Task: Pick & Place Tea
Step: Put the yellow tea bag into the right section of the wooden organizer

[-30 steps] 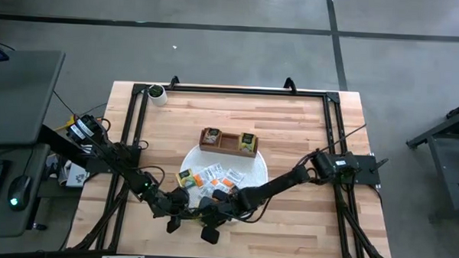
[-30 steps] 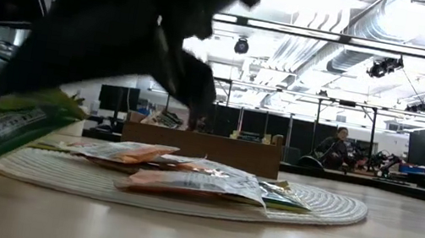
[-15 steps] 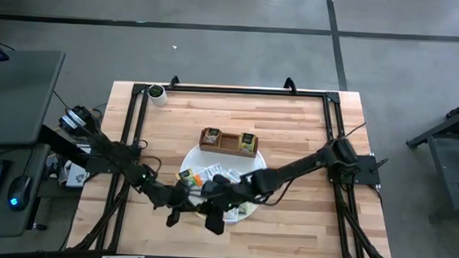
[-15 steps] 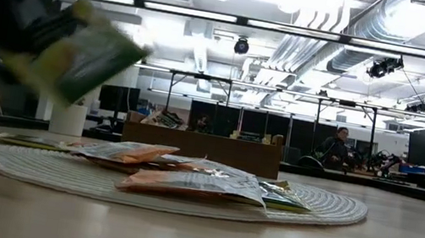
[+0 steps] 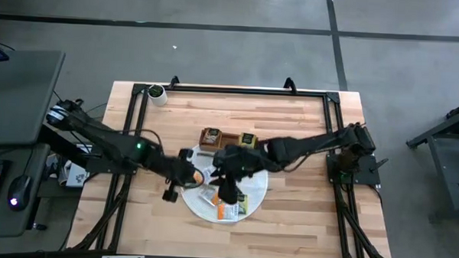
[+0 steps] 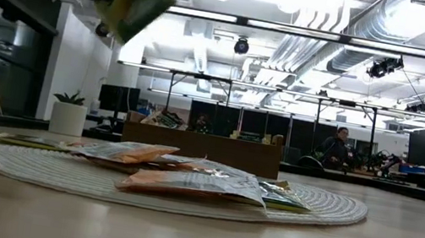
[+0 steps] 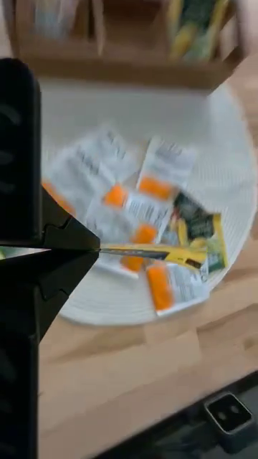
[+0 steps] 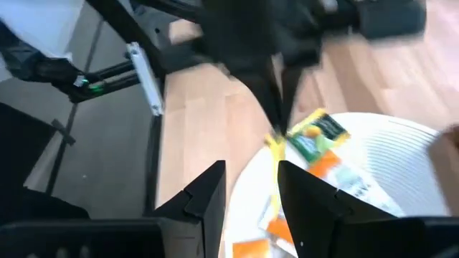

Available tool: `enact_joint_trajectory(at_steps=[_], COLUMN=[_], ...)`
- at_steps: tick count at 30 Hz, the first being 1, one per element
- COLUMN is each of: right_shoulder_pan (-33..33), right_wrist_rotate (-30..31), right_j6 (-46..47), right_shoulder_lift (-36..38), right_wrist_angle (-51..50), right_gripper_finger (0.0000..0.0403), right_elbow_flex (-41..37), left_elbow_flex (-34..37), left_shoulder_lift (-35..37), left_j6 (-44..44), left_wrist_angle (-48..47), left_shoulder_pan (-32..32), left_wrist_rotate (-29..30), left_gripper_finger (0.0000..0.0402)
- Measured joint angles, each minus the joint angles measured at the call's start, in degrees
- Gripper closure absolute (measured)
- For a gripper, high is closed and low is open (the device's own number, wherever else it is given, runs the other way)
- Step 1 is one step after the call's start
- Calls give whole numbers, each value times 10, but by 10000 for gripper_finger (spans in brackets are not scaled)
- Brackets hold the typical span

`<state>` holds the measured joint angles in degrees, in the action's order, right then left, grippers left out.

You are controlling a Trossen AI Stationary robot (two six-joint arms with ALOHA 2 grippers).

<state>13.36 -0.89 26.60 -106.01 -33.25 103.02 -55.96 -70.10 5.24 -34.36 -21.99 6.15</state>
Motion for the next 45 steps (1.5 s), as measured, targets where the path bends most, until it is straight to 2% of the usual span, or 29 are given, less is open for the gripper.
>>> enact_joint_trajectory(at_steps=[5, 10, 16, 20, 25, 29, 35, 45], right_shoulder_pan=[-26, -45, -61, -64, -65, -67, -75, -82], right_wrist_rotate=[13, 45, 42, 46, 82, 101, 109, 75], right_j6=[-14, -32, -76, -104, -117, -116, -117, -116], right_shoulder_lift=[13, 20, 20, 20, 20, 18, 15, 8], right_wrist_angle=[-39, -36, -16, -16, -17, -19, -19, -33], right_gripper_finger=[278, 278, 265, 221, 157, 130, 137, 191], right_elbow_flex=[0, 0, 0, 0, 0, 0, 0, 0], left_elbow_flex=[-121, -188, -203, -203, -203, -203, -203, -202], left_shoulder_lift=[-28, -41, -49, -49, -49, -49, -64, -86], left_j6=[-105, -152, -165, -156, -154, -152, -148, -149], left_wrist_angle=[-140, -232, -241, -235, -212, -191, -186, -161], left_shoulder_pan=[43, 67, 93, 109, 134, 152, 169, 173], left_wrist_rotate=[11, 24, 24, 23, 21, 4, -7, -15], left_gripper_finger=[401, 401, 401, 401, 401, 401, 401, 401])
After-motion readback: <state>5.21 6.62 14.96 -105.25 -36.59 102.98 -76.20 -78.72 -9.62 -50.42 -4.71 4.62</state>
